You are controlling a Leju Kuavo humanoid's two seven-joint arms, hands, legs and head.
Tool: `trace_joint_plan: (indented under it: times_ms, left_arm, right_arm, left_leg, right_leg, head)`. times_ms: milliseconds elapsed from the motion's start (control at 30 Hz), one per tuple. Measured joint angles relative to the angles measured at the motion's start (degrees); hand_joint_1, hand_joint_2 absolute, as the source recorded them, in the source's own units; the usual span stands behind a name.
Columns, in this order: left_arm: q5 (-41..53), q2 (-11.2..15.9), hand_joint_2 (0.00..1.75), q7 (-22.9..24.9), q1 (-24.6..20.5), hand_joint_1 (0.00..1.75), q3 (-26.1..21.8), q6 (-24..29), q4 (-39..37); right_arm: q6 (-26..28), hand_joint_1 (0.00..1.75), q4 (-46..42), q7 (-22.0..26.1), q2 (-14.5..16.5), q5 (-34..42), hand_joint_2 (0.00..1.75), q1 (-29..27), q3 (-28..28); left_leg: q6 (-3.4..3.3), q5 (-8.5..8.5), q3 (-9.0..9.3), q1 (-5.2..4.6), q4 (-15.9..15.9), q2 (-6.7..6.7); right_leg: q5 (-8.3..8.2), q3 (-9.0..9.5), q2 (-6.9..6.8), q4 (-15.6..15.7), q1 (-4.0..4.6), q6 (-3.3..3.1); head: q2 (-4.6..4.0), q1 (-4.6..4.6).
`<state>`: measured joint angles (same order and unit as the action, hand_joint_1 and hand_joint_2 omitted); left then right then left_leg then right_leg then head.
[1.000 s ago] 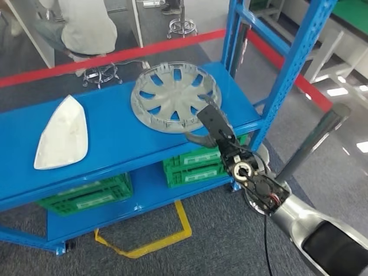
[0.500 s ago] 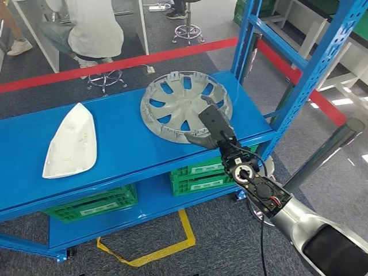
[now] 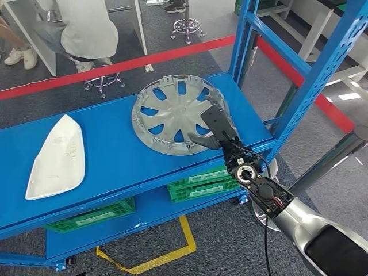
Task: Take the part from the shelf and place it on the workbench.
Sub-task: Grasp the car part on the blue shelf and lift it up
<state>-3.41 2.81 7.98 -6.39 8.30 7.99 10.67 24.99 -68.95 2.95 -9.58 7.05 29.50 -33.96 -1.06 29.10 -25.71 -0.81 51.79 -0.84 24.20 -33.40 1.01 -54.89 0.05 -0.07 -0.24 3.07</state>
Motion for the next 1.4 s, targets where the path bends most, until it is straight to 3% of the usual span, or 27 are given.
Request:
trace_joint_plan:
  times_ms: [433,533,667,767,1000,1167,1400]
  left_arm:
    - [0.0,0.0,0.0,-0.1,0.1,0.0,0.1,0.4,0.0]
    - [-0.2,0.0,0.0,-0.2,0.1,0.0,0.1,0.4,0.0]
    - [-0.4,0.0,0.0,-0.2,0.0,0.0,0.1,0.4,0.0]
    - [-0.4,0.0,0.0,-0.2,0.0,0.0,0.4,0.4,0.0]
    - [-0.4,0.0,0.0,-0.1,0.0,0.0,0.6,0.4,0.0]
    - [-0.3,0.0,0.0,0.2,-0.1,0.0,0.9,0.0,0.0]
    - [-0.4,0.0,0.0,0.3,-0.6,0.0,1.3,-0.5,0.0]
  right_arm:
    - [0.3,0.0,-1.9,-3.8,-0.7,-2.8,1.75,-0.2,0.0]
    - [0.3,0.0,-1.9,-9.7,-1.2,-9.2,1.75,0.2,-0.4]
    - [-2.8,0.0,-1.9,-22.3,-2.0,-22.4,1.75,1.5,-1.5]
    - [-4.9,0.0,-1.9,-26.5,-2.9,-27.2,1.75,2.7,-2.9]
    - [-6.5,0.0,-1.9,-27.6,-3.8,-29.2,1.75,3.5,-4.5]
    - [-12.9,0.0,-1.1,-29.8,-4.2,-31.3,1.75,5.3,-5.4]
    - [-17.9,0.0,5.0,-27.4,-4.3,-31.5,1.75,10.0,-6.7]
  left_leg:
    - [0.19,0.09,0.65,0.08,-0.2,0.09]
    - [0.19,0.09,0.65,0.08,-0.2,0.09]
    - [0.18,0.1,0.64,0.07,-0.2,0.09]
    - [0.18,0.1,0.63,0.06,-0.2,0.09]
    - [0.18,0.1,0.64,0.07,-0.2,0.09]
    - [0.18,0.1,0.64,0.07,-0.2,0.09]
    - [0.18,0.08,0.63,0.07,-0.2,0.08]
  right_leg:
    - [-0.25,0.56,-0.05,0.0,-0.09,-0.15]
    - [-0.25,0.59,-0.06,0.0,-0.1,-0.15]
    - [-0.25,0.58,-0.06,0.0,-0.12,-0.15]
    - [-0.25,0.58,-0.07,0.1,-0.12,-0.15]
    - [-0.25,0.58,-0.07,0.0,-0.11,-0.15]
    - [-0.26,0.59,-0.06,0.0,-0.11,-0.15]
    - [-0.28,0.6,-0.08,0.0,-0.12,-0.15]
  head:
    - [0.0,-0.03]
    - [0.0,-0.03]
    - [0.0,-0.02]
    - [0.0,-0.03]
    - [0.0,-0.03]
    - [0.0,-0.03]
    - [0.0,-0.02]
